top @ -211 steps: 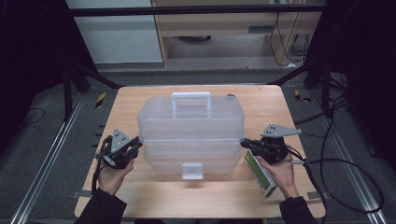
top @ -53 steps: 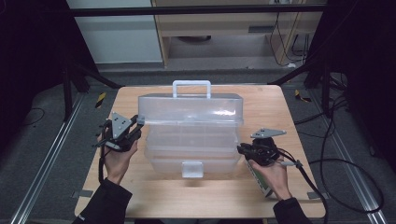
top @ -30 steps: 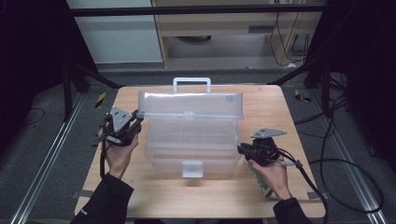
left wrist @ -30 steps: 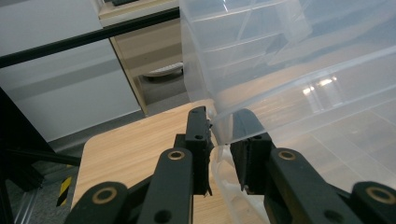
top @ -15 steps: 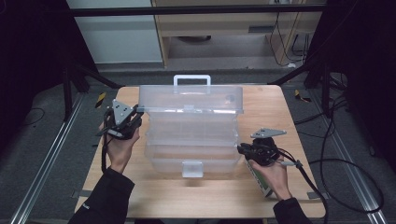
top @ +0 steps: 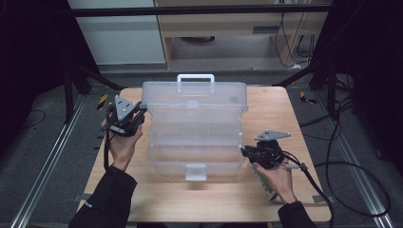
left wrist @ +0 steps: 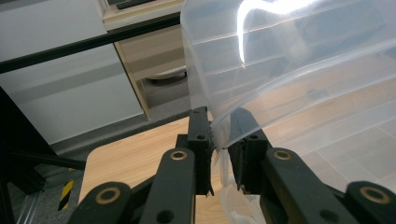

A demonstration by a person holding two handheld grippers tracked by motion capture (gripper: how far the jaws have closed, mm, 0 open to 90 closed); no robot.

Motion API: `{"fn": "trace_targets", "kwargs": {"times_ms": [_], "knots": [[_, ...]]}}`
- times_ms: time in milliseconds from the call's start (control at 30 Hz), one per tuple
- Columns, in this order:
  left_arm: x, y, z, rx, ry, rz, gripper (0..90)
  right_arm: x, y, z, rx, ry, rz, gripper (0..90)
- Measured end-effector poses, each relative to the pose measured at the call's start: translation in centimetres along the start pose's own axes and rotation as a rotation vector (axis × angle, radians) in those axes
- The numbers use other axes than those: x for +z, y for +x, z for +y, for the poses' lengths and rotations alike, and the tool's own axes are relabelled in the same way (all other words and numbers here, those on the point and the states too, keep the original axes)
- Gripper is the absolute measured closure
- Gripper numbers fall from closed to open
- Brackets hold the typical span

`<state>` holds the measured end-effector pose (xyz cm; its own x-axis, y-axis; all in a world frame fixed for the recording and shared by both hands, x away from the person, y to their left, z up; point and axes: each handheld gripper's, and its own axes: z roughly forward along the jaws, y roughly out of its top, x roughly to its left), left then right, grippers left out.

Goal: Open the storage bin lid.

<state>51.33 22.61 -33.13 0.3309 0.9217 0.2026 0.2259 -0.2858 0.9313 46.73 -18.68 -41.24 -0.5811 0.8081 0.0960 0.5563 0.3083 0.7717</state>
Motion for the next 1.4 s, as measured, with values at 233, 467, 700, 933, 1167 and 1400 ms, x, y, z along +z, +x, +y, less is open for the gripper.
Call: {"fn": "trace_targets", "kwargs": {"times_ms": [233,467,700,933,1167,1400], "knots": [[0.4,0.1,0.5,0.006,0.006,0.006,78.4,0.0,0.0,0.0,0.007,0.003,-0.001,75.6],[0.9,0.3,1.0,0.002,0.005,0.01,78.3,0.0,0.0,0.0,0.005,0.004,-0.002,75.5],[1.3,0.4,1.4,0.007,0.006,0.017,78.0,0.1,0.0,0.1,-0.004,0.004,-0.004,75.3],[1.8,0.5,1.8,0.011,0.007,0.025,77.6,0.1,0.0,0.1,-0.004,0.007,-0.006,75.0],[2.4,0.7,2.1,-0.01,-0.004,0.029,77.4,0.2,0.1,0.1,-0.002,0.006,-0.007,74.8],[3.1,0.9,2.5,-0.007,0.0,0.033,77.2,0.2,0.1,0.1,-0.002,0.006,-0.007,74.4]]}}
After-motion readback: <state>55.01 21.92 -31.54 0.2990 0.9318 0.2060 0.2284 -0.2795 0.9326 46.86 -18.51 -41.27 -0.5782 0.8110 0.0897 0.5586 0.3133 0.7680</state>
